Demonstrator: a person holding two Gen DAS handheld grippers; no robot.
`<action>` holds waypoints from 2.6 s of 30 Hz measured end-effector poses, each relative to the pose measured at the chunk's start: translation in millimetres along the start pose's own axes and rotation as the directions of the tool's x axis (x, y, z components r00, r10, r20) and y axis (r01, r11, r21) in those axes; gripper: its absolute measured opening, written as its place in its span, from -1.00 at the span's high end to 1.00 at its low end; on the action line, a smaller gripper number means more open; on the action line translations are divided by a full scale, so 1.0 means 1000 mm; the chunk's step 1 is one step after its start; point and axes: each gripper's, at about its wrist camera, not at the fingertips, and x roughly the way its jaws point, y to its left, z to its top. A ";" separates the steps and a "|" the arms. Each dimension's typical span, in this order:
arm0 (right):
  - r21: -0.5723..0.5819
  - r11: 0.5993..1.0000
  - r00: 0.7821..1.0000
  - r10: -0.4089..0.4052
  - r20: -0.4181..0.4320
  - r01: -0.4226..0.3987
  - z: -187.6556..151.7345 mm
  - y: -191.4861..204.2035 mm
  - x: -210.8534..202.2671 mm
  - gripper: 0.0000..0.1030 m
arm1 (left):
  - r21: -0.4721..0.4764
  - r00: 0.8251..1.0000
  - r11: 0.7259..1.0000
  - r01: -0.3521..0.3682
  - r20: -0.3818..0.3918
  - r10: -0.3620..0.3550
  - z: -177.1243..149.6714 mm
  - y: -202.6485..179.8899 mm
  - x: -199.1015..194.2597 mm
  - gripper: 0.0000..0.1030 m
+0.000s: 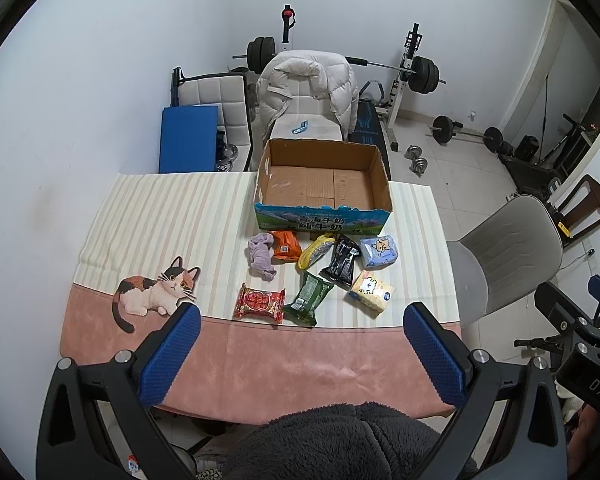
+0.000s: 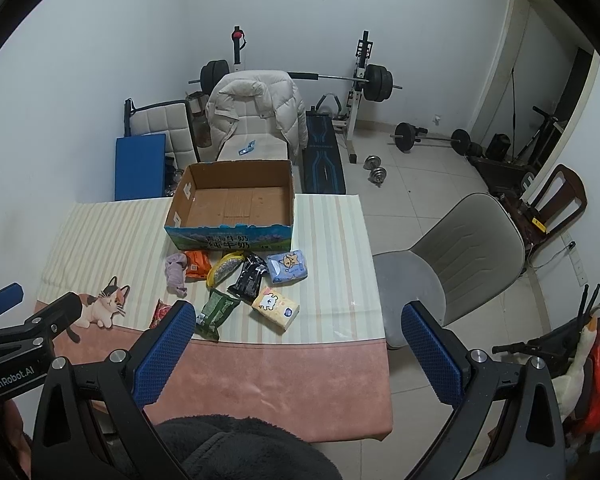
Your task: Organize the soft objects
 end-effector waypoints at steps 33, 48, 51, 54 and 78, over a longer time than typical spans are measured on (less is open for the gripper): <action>-0.496 0.822 0.805 -0.080 -0.587 -0.279 -0.057 0.064 0.468 -1.00 | 0.300 0.830 0.954 -0.024 -0.526 0.187 -0.020 -0.012 0.415 -0.71; -0.044 0.967 0.593 0.117 -0.796 -0.249 -0.117 0.027 0.512 -0.40 | 0.196 0.726 0.980 0.031 -0.679 0.112 -0.050 -0.021 0.483 0.05; 0.041 0.970 0.593 0.181 -0.785 -0.241 -0.129 0.015 0.505 -0.42 | 0.100 0.700 0.994 0.035 -0.712 0.047 -0.058 -0.015 0.489 0.05; 0.042 0.972 0.615 0.180 -0.768 -0.232 -0.133 0.010 0.495 -0.47 | 0.061 0.676 0.998 0.028 -0.736 0.026 -0.068 -0.009 0.500 0.05; 0.143 0.896 0.734 0.429 -0.526 -0.421 -0.048 -0.033 0.327 -0.30 | -0.064 0.911 0.994 0.086 -0.398 -0.104 0.029 0.000 0.329 0.37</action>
